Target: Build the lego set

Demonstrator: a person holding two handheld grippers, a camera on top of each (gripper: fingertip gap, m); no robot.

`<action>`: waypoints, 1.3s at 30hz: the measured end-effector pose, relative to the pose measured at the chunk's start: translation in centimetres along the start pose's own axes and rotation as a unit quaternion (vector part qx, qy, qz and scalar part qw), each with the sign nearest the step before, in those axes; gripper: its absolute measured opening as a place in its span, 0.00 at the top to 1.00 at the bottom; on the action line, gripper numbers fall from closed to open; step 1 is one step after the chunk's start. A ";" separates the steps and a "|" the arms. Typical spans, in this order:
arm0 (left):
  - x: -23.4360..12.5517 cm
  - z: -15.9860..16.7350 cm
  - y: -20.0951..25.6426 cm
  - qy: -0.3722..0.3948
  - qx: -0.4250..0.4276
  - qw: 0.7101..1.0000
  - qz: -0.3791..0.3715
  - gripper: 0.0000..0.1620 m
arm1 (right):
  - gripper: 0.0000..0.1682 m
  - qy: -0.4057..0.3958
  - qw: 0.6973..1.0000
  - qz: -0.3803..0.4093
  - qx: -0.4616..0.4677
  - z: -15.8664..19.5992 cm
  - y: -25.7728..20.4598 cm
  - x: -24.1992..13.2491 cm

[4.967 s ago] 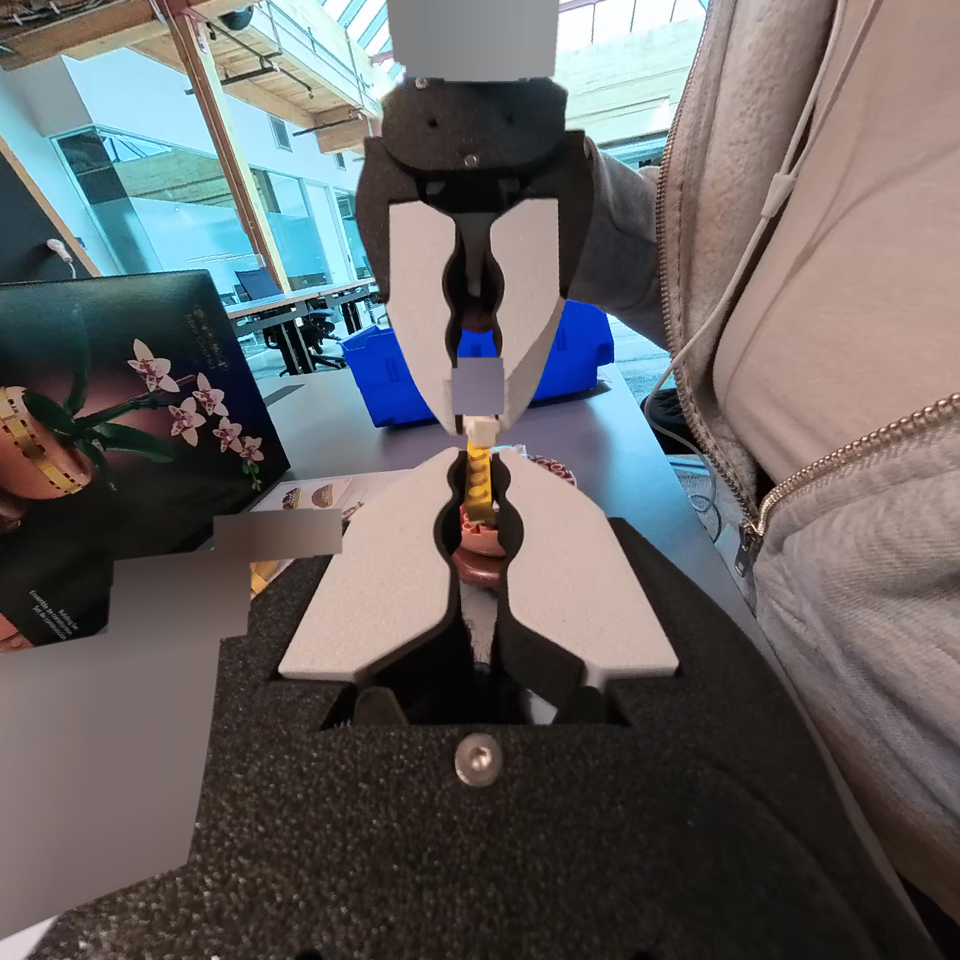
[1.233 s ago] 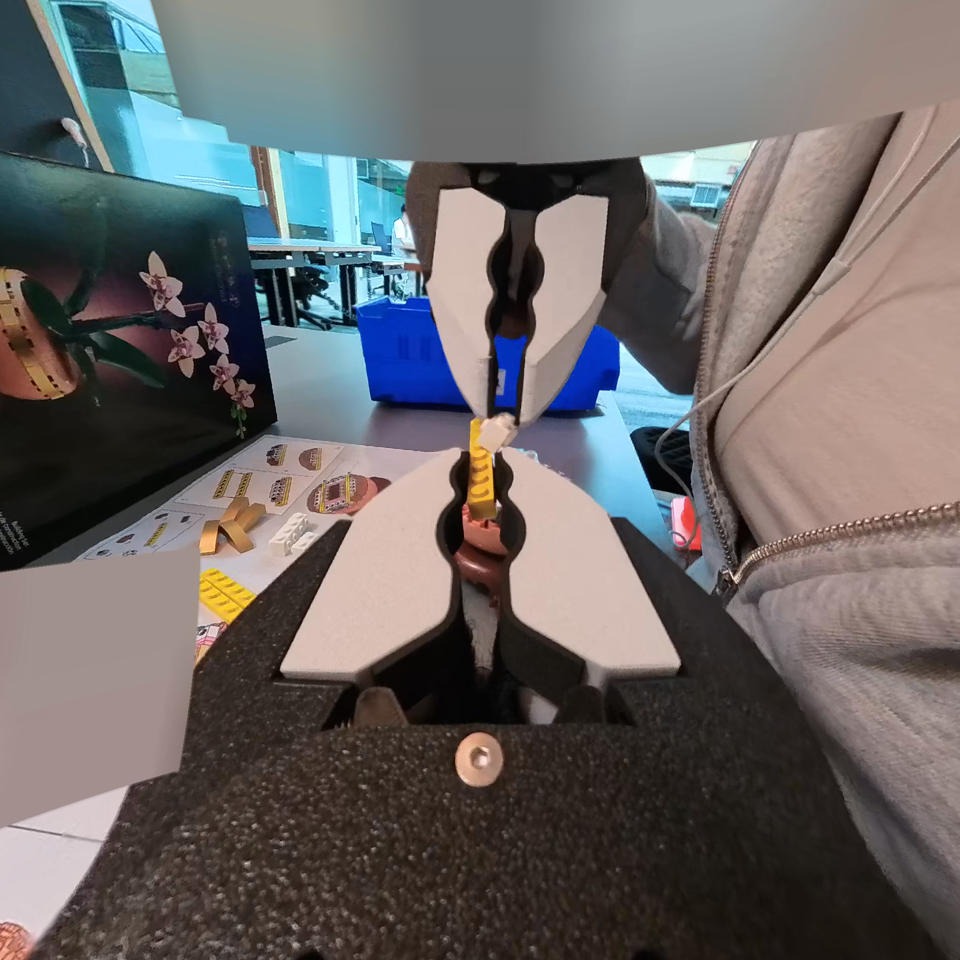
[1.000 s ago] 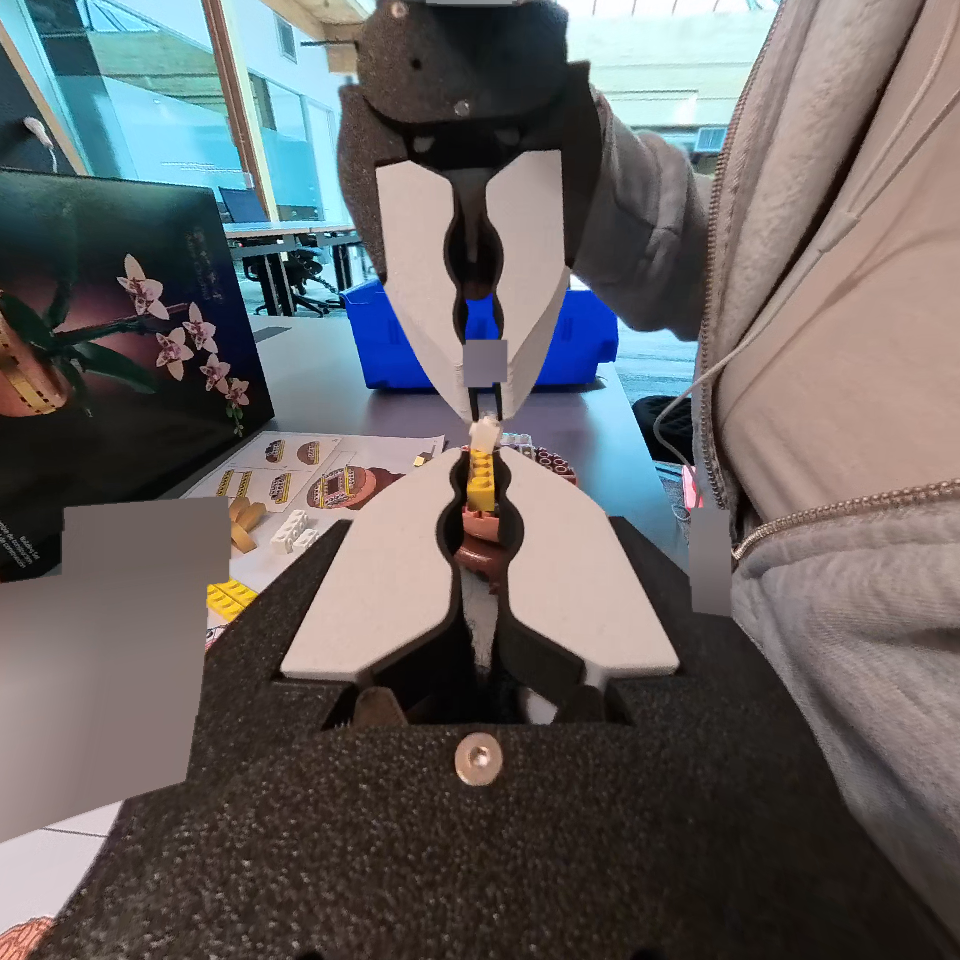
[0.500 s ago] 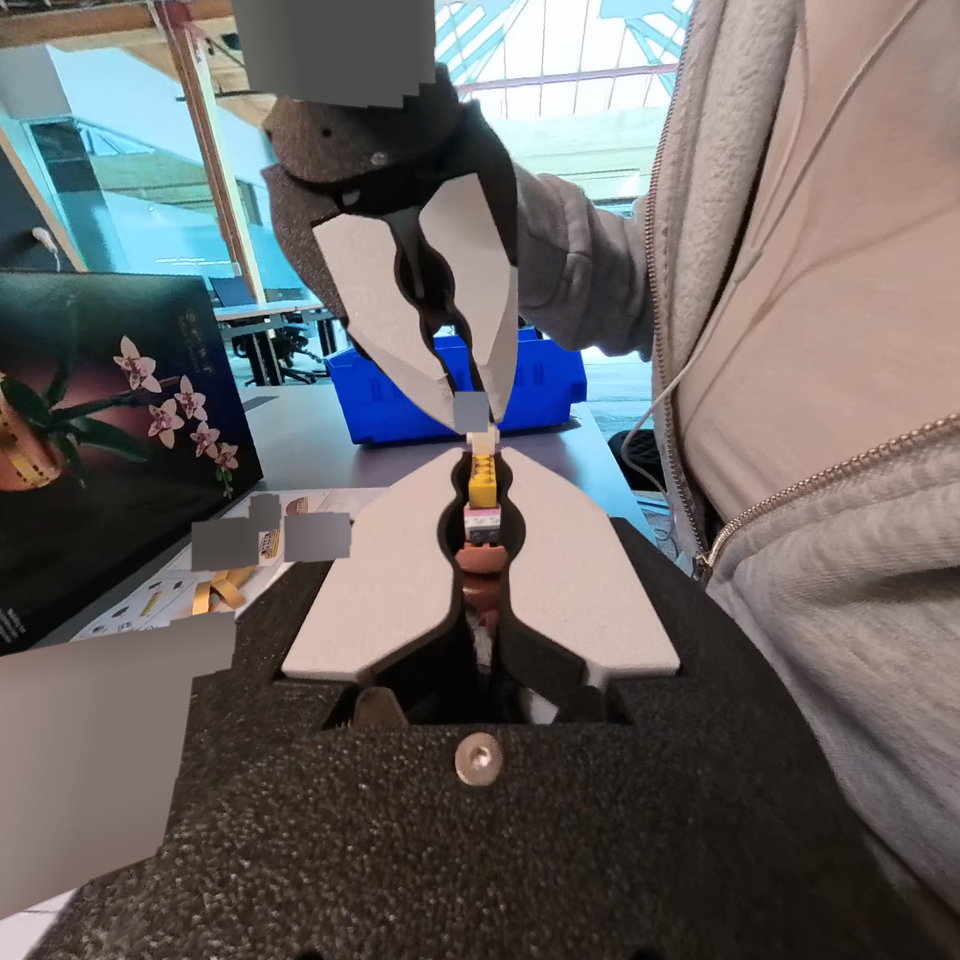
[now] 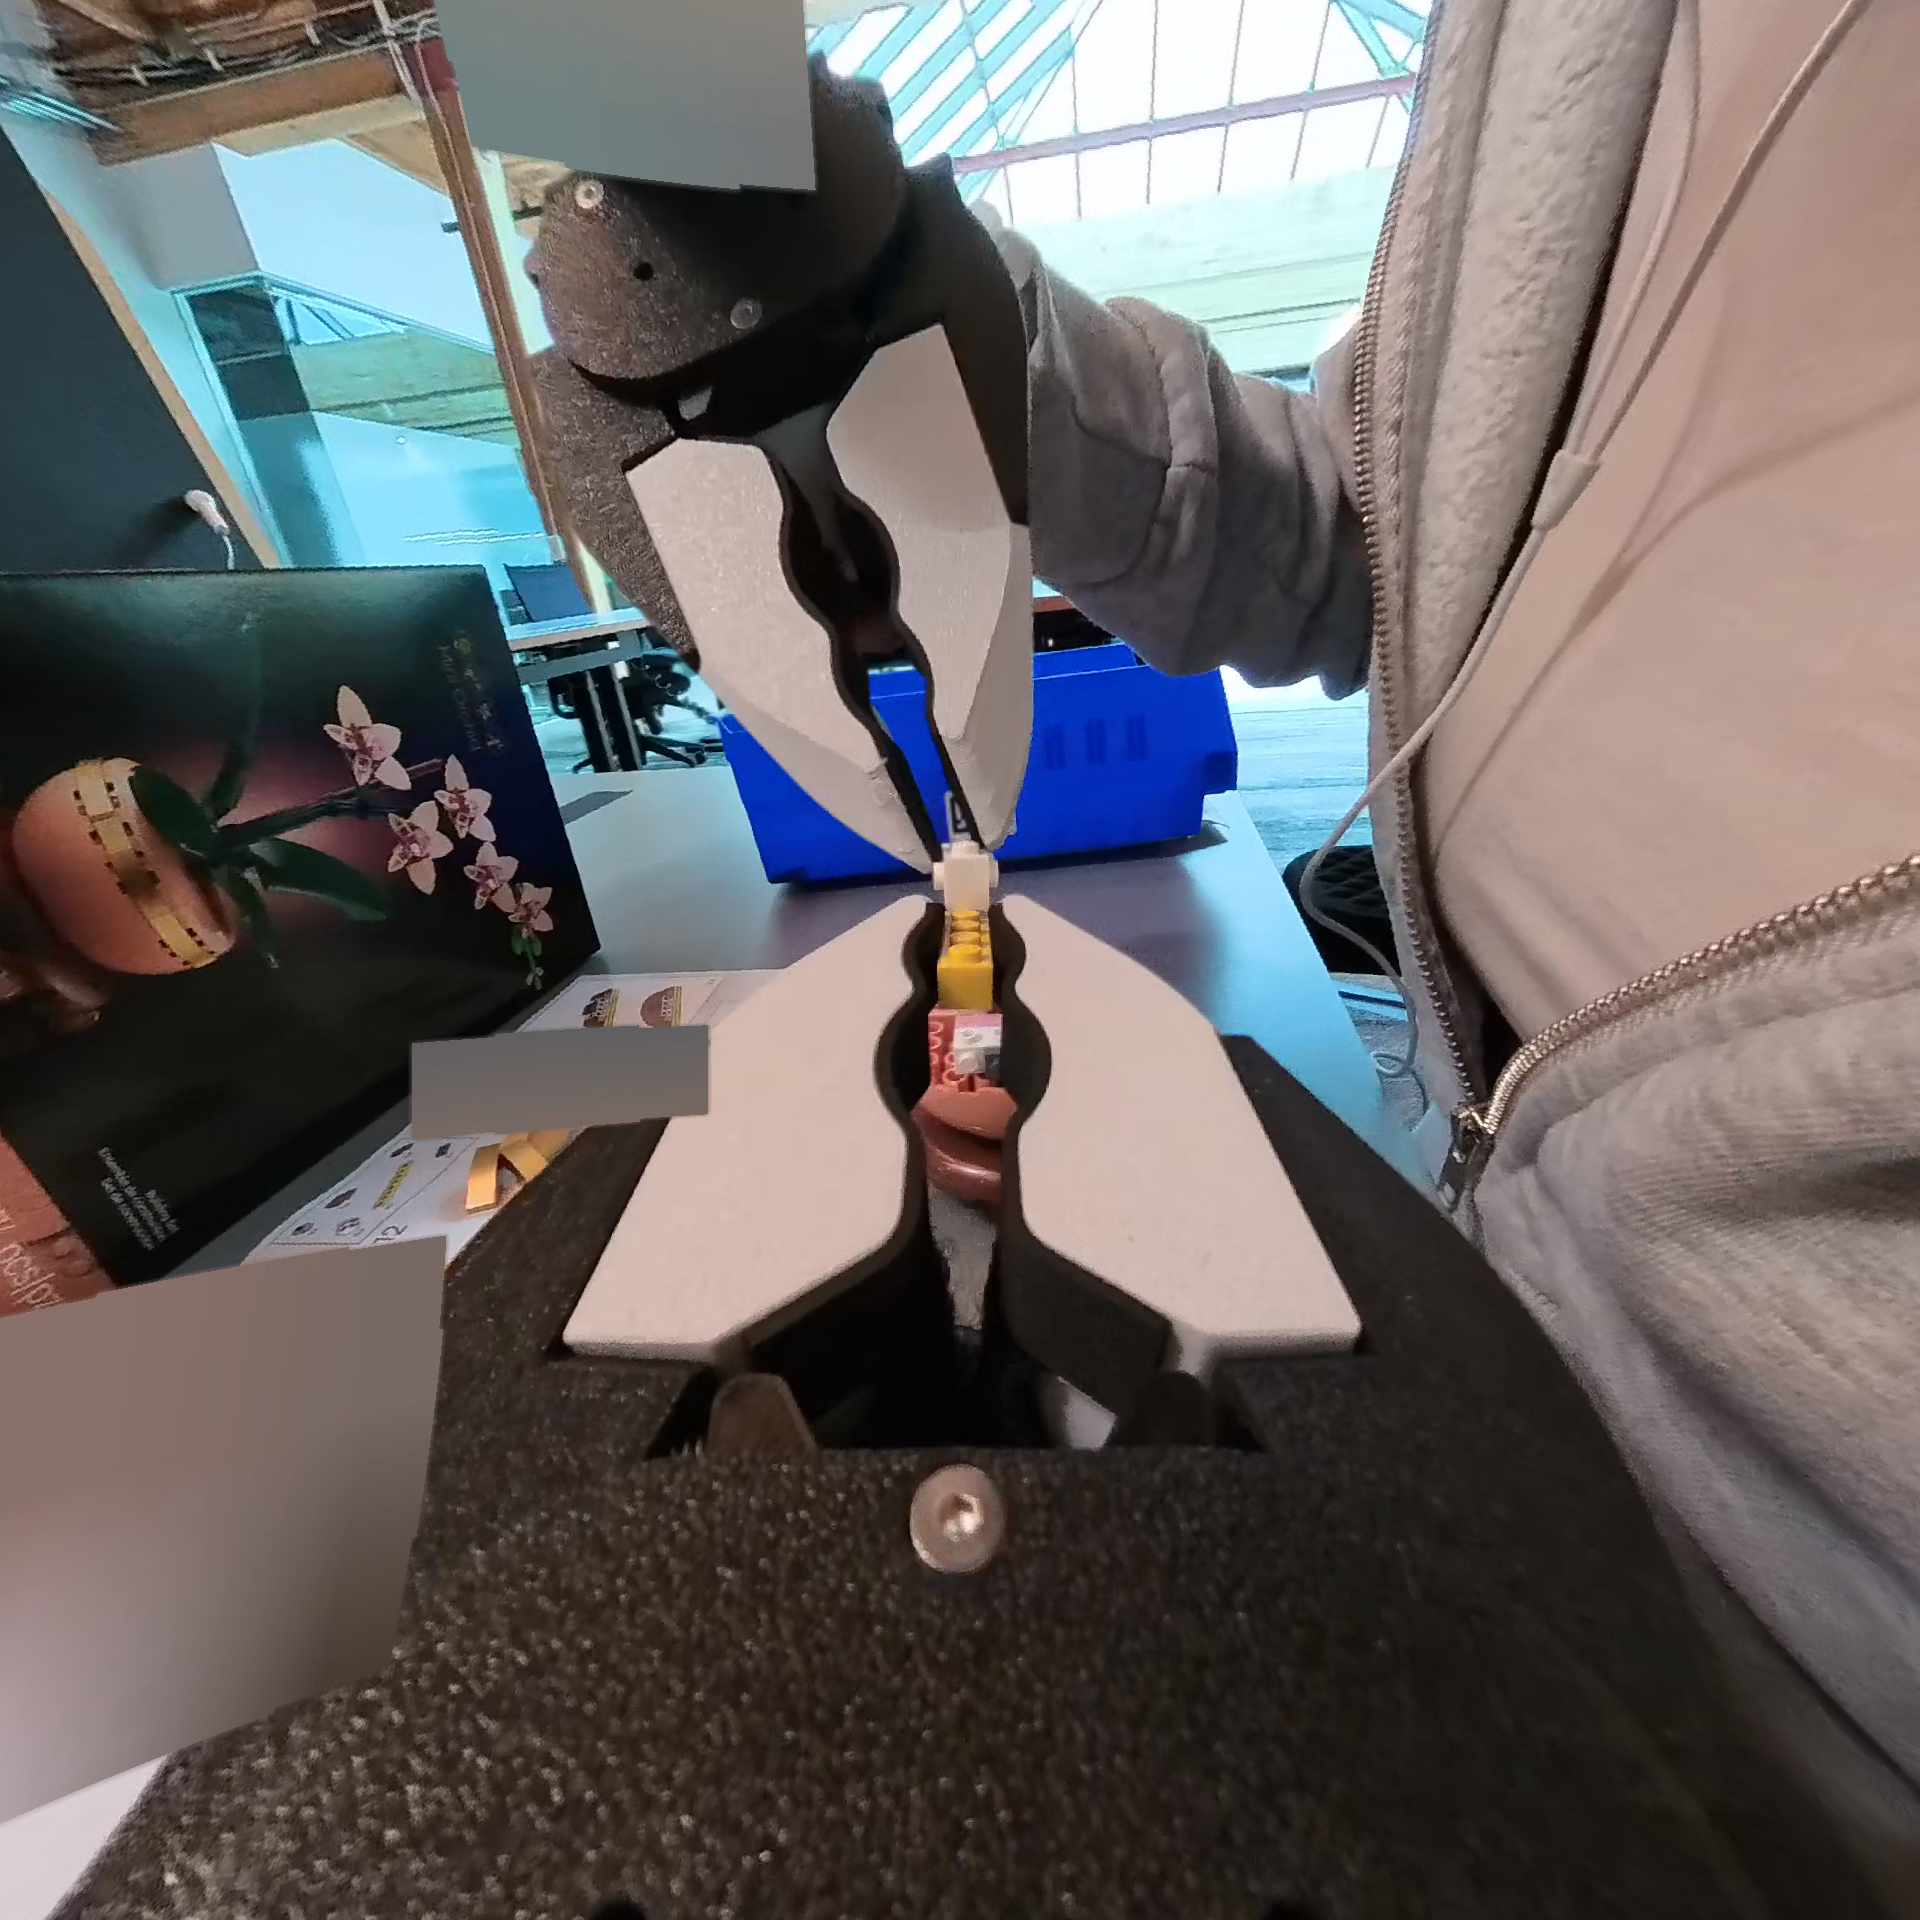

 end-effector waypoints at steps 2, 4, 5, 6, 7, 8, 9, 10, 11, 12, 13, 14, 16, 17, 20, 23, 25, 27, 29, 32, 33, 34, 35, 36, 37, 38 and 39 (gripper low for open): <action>0.0 0.0 0.0 0.001 0.004 1.000 -0.007 0.96 | 0.97 0.001 1.000 0.002 0.008 0.0 0.1 -0.1; -0.1 -0.1 0.0 0.002 0.012 1.000 -0.016 0.96 | 0.97 0.001 1.000 0.011 0.013 -0.1 0.1 -0.2; -0.1 -0.2 0.0 0.002 0.016 1.000 -0.020 0.96 | 0.97 0.000 1.000 0.014 0.015 -0.1 0.1 -0.2; -0.1 -0.2 0.0 0.001 0.019 1.000 -0.022 0.96 | 0.97 -0.002 1.000 0.016 0.014 -0.1 0.1 -0.2; -0.1 -0.2 0.0 0.002 0.022 0.999 -0.025 0.96 | 0.97 -0.003 1.000 0.019 0.011 -0.1 0.1 -0.2; -0.1 -0.3 0.0 0.004 0.022 0.999 -0.028 0.96 | 0.97 0.000 1.000 0.020 0.012 -0.1 0.1 -0.2; -0.1 -0.3 0.0 0.009 0.021 0.999 -0.031 0.96 | 0.97 0.003 1.000 0.021 0.014 -0.2 0.1 -0.2; -0.1 -0.4 0.0 0.017 0.018 0.999 -0.033 0.96 | 0.97 0.002 1.000 0.023 0.016 -0.1 0.2 -0.2; -0.2 -0.6 0.0 0.034 0.009 0.999 -0.033 0.96 | 0.98 -0.013 0.999 0.032 0.020 0.0 0.4 0.1; -0.3 -1.1 0.0 0.062 -0.004 0.998 -0.032 0.96 | 1.00 -0.046 0.997 0.057 0.022 0.2 0.7 0.6; -0.3 -1.5 -0.1 0.073 -0.008 0.997 -0.035 0.96 | 1.00 -0.049 0.998 0.048 0.007 0.2 0.8 1.2; -0.2 -1.5 -0.3 0.050 0.005 0.998 -0.046 0.95 | 1.00 -0.016 1.000 0.027 -0.001 -0.1 0.6 1.4; -0.7 -0.8 -0.9 0.033 0.009 0.997 -0.064 0.96 | 1.00 0.008 0.998 0.064 0.003 -0.4 1.2 0.8; -1.1 -0.4 -1.2 0.024 0.007 0.997 -0.073 0.96 | 1.00 0.020 0.996 0.085 -0.008 -0.5 1.6 0.5; -2.0 -0.1 -1.9 -0.006 0.016 0.995 -0.094 0.95 | 1.00 0.031 0.997 0.063 0.008 -0.3 2.6 1.1; -2.7 -0.2 -2.1 0.001 0.012 0.995 -0.098 0.95 | 0.99 0.014 0.997 0.072 0.002 0.2 2.9 1.6; -3.4 -0.6 -2.3 0.039 -0.005 0.994 -0.104 0.95 | 0.92 0.041 0.997 0.068 -0.006 0.3 2.9 1.4; -4.1 -0.9 -2.5 0.087 -0.021 0.989 -0.116 0.95 | 0.77 0.094 0.993 0.064 -0.031 0.5 3.0 1.2; -4.5 -1.3 -2.6 0.147 -0.046 0.981 -0.116 0.96 | 0.68 0.179 0.980 0.059 -0.067 0.6 3.2 1.3; -4.2 -1.6 -2.6 0.201 -0.076 0.971 -0.103 0.96 | 0.76 0.278 0.949 0.062 -0.133 -0.1 2.9 1.7; -4.1 -1.6 -2.6 0.214 -0.087 0.968 -0.099 0.96 | 0.78 0.285 0.943 0.072 -0.155 -0.3 2.8 1.9; -4.0 -1.7 -2.5 0.217 -0.091 0.967 -0.099 0.96 | 0.81 0.286 0.939 0.086 -0.170 -0.5 2.7 1.9; -3.9 -1.7 -2.5 0.214 -0.088 0.968 -0.101 0.96 | 0.84 0.285 0.936 0.098 -0.182 -0.6 2.6 2.0; -3.8 -1.8 -2.4 0.214 -0.086 0.968 -0.102 0.96 | 0.85 0.280 0.935 0.103 -0.193 -0.7 2.5 2.1; -3.7 -1.9 -2.3 0.218 -0.088 0.967 -0.103 0.96 | 0.87 0.276 0.935 0.107 -0.197 -0.8 2.4 2.2; -3.6 -2.0 -2.2 0.222 -0.092 0.965 -0.103 0.96 | 0.92 0.270 0.935 0.107 -0.202 -0.8 2.3 2.3; -3.6 -2.1 -2.1 0.224 -0.094 0.964 -0.105 0.96 | 0.95 0.265 0.936 0.102 -0.207 -0.8 2.1 2.4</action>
Point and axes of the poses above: each gripper's, where its closed fingertips meet, x out along the fingers, z out of its underside, y = z × x across the jaws, the point moved 10 cm from there along -x, back along the fingers, and after that the axes turned 13 degrees about -z, right-handed, at the moved point
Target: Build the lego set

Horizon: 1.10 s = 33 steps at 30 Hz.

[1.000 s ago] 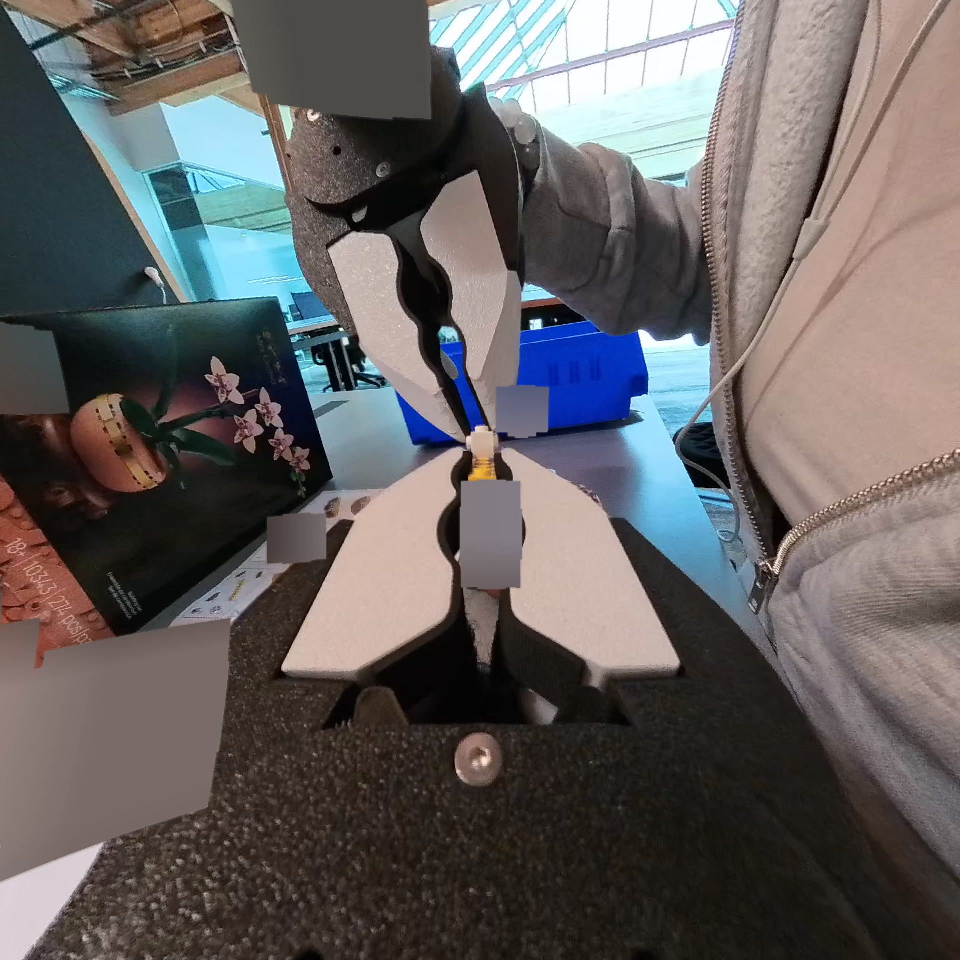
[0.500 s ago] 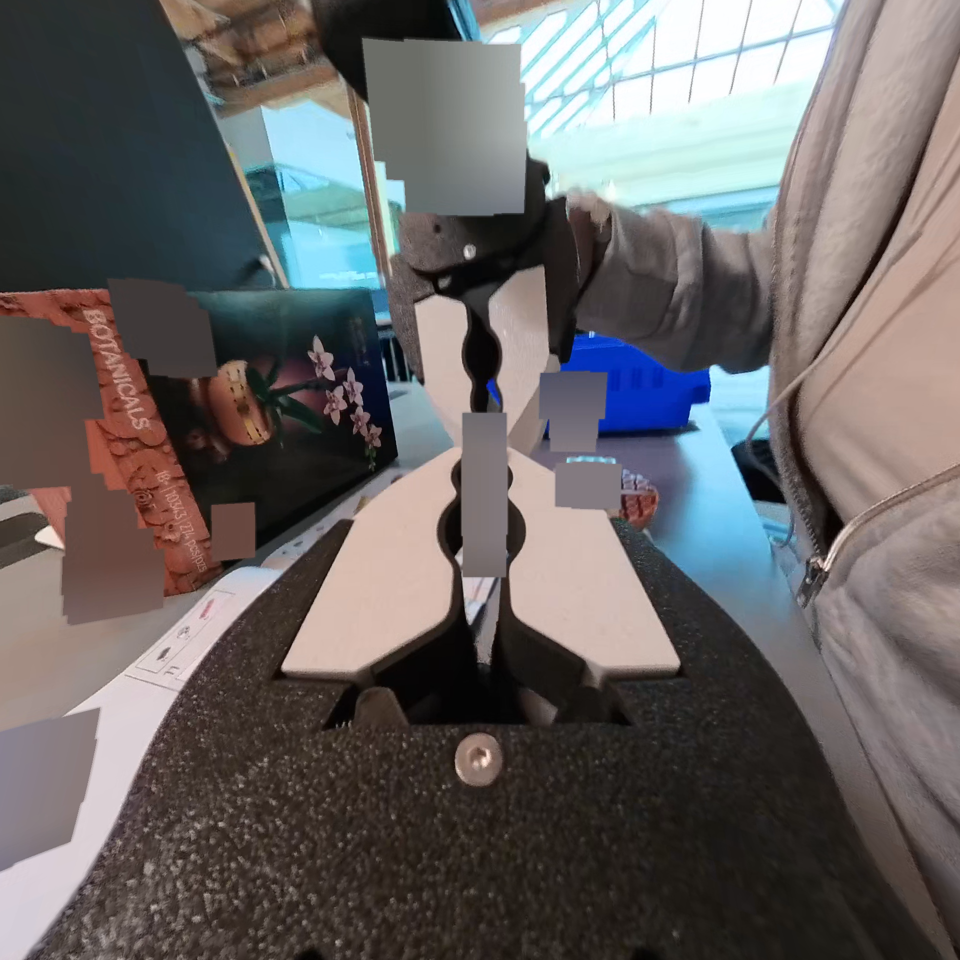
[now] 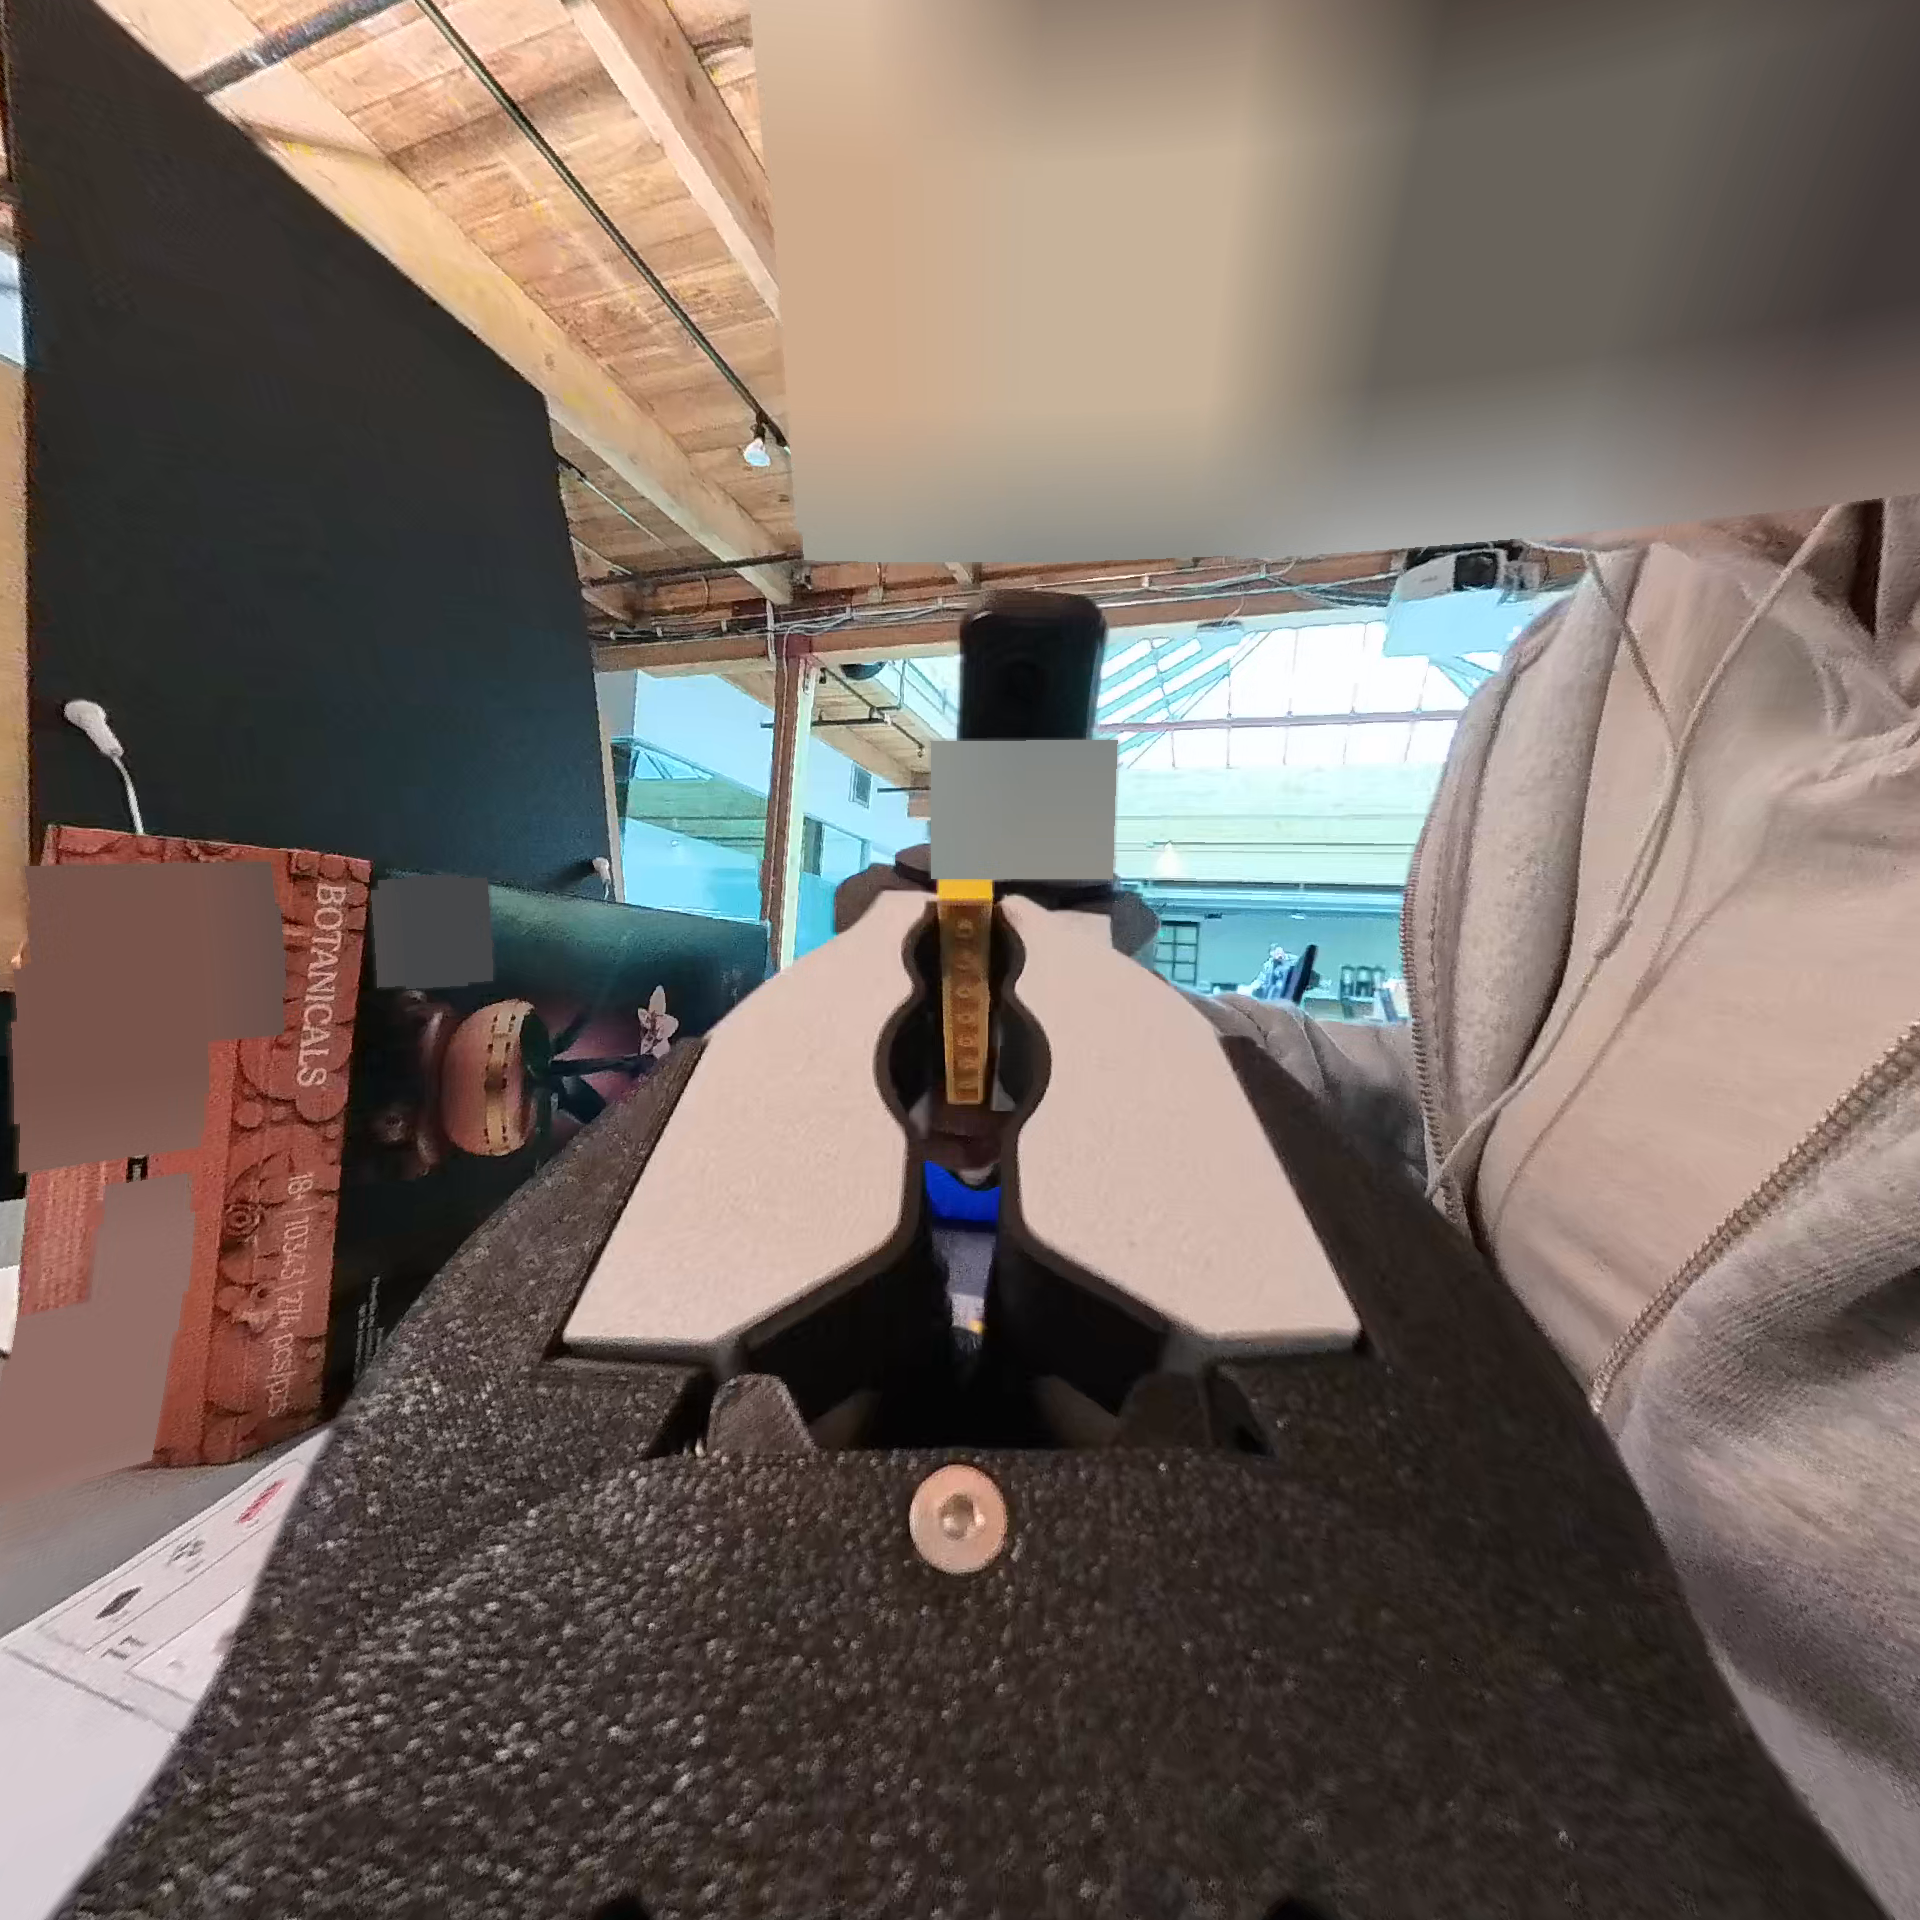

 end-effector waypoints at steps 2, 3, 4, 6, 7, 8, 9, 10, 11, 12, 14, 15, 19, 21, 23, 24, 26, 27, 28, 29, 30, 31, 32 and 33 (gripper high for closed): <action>0.0 0.0 0.4 -0.012 0.002 1.000 0.000 0.95 | 0.95 -0.010 1.000 -0.009 -0.004 -0.1 -0.4 -0.2; -0.1 -0.1 0.7 -0.031 0.005 0.999 0.003 0.95 | 0.95 -0.018 1.000 -0.014 -0.005 -0.1 -0.5 -0.5; -0.3 -0.1 1.0 -0.061 0.011 0.998 0.001 0.95 | 0.95 -0.027 0.999 -0.021 -0.009 -0.1 -0.8 -0.7; -0.9 -0.2 1.6 -0.150 0.034 0.988 -0.002 0.88 | 0.95 -0.063 0.997 -0.045 -0.018 -0.5 -1.3 -0.9; -1.2 -0.2 1.9 -0.196 0.048 0.979 -0.004 0.85 | 0.95 -0.095 0.994 -0.055 -0.020 -0.6 -1.4 -0.9; -1.4 -0.3 2.4 -0.235 0.067 0.970 -0.007 0.83 | 0.96 -0.125 0.990 -0.062 -0.023 -0.8 -1.6 -0.6; -1.5 -0.5 2.9 -0.264 0.091 0.960 -0.011 0.81 | 0.96 -0.154 0.985 -0.071 -0.026 -0.9 -1.7 -0.3; -1.5 -0.7 3.4 -0.287 0.119 0.950 -0.016 0.81 | 0.95 -0.179 0.980 -0.079 -0.029 -1.1 -1.8 0.0; -1.4 -0.8 3.9 -0.310 0.147 0.939 -0.021 0.82 | 0.95 -0.202 0.975 -0.087 -0.031 -1.2 -1.9 0.4; -1.3 -0.8 4.3 -0.333 0.175 0.926 -0.026 0.82 | 0.95 -0.224 0.970 -0.092 -0.034 -1.3 -2.1 0.8; -1.2 -0.7 5.1 -0.359 0.221 0.907 -0.027 0.87 | 0.95 -0.252 0.962 -0.099 -0.039 -1.5 -2.3 1.6; -1.1 -0.7 5.5 -0.355 0.230 0.906 -0.026 0.91 | 0.95 -0.263 0.958 -0.106 -0.038 -1.6 -2.5 1.9; -2.2 -0.8 5.8 -0.327 0.204 0.922 -0.046 0.94 | 0.96 -0.245 0.963 -0.109 -0.032 -1.7 -2.8 2.4; -2.8 -0.9 5.9 -0.320 0.202 0.924 -0.054 0.91 | 0.96 -0.239 0.964 -0.110 -0.029 -1.7 -2.8 2.6; -2.9 -1.1 6.0 -0.319 0.210 0.923 -0.052 0.95 | 0.96 -0.239 0.965 -0.110 -0.025 -1.7 -2.8 3.0; -3.0 -1.2 6.0 -0.320 0.210 0.923 -0.049 0.95 | 0.96 -0.241 0.964 -0.111 -0.024 -1.7 -2.8 3.1; -3.2 -1.4 5.8 -0.324 0.206 0.922 -0.046 0.95 | 0.95 -0.239 0.964 -0.113 -0.020 -1.8 -2.7 3.5; -3.5 -1.5 5.8 -0.323 0.202 0.923 -0.046 0.95 | 0.95 -0.232 0.966 -0.117 -0.016 -1.8 -2.7 3.6; -3.8 -1.6 5.7 -0.320 0.197 0.926 -0.046 0.96 | 0.93 -0.227 0.966 -0.122 -0.011 -1.8 -2.6 3.7; -4.3 -1.8 5.6 -0.319 0.192 0.927 -0.050 0.96 | 0.87 -0.226 0.967 -0.119 -0.003 -1.8 -2.3 3.6; -4.8 -2.0 5.4 -0.322 0.190 0.926 -0.058 0.96 | 0.83 -0.229 0.967 -0.112 0.007 -1.6 -1.8 3.5; -5.3 -2.1 5.1 -0.330 0.189 0.922 -0.068 0.96 | 0.83 -0.235 0.966 -0.105 0.021 -1.2 -1.1 3.5; -5.9 -2.1 5.0 -0.344 0.187 0.917 -0.077 0.96 | 0.83 -0.245 0.964 -0.094 0.041 -0.7 -0.3 3.7; -6.5 -2.0 4.9 -0.359 0.184 0.911 -0.086 0.96 | 0.84 -0.264 0.960 -0.067 0.069 0.0 0.6 4.1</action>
Point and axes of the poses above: each gripper's, where its closed fingertips meet, x out along the fingers, z out of its underside, y = z × x across the jaws, the point moved 10 cm from there along -x, back along the fingers, and after that the axes turned 13 degrees about -z, right-handed, at the moved point
